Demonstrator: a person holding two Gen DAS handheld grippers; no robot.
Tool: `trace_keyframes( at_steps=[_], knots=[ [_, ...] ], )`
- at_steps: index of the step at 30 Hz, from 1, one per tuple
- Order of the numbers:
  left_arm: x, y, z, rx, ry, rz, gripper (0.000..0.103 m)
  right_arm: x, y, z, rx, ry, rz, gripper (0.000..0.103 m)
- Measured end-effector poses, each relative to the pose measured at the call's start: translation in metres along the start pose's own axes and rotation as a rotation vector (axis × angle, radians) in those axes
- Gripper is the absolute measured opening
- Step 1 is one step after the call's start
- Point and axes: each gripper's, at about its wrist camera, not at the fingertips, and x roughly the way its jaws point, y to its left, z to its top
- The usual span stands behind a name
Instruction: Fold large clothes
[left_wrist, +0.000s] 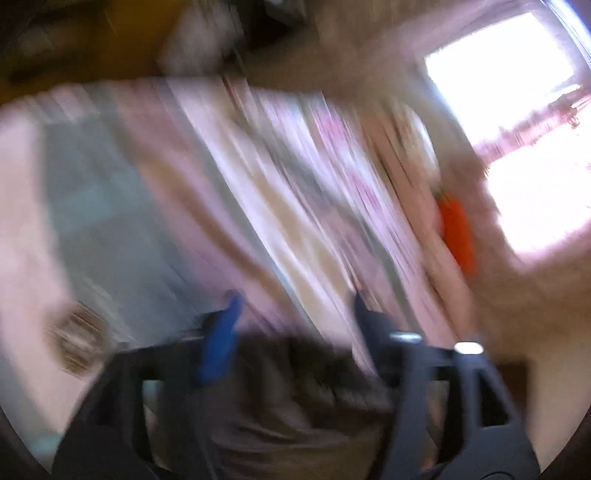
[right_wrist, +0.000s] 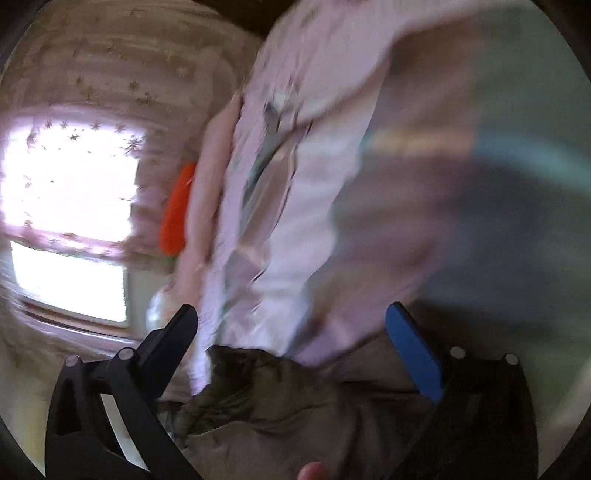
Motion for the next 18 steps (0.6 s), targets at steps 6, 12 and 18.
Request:
trace_keyframes(
  at_steps=[6,12,18],
  knots=[
    [-0.052,-0.056,-0.007,0.278,-0.1,0.0,0.072,-0.04,0.119,-0.042,-0.455,0.025,0.025,0.102],
    [-0.011,-0.135,-0.1,0.624,0.041,-0.08,0.073,-0.007,0.201,-0.167,-0.824,0.223,0.111,0.102],
    [0.074,-0.164,-0.226,1.091,0.288,0.065,0.077,0.063,0.176,-0.282,-1.276,0.265,-0.106,0.102]
  ],
)
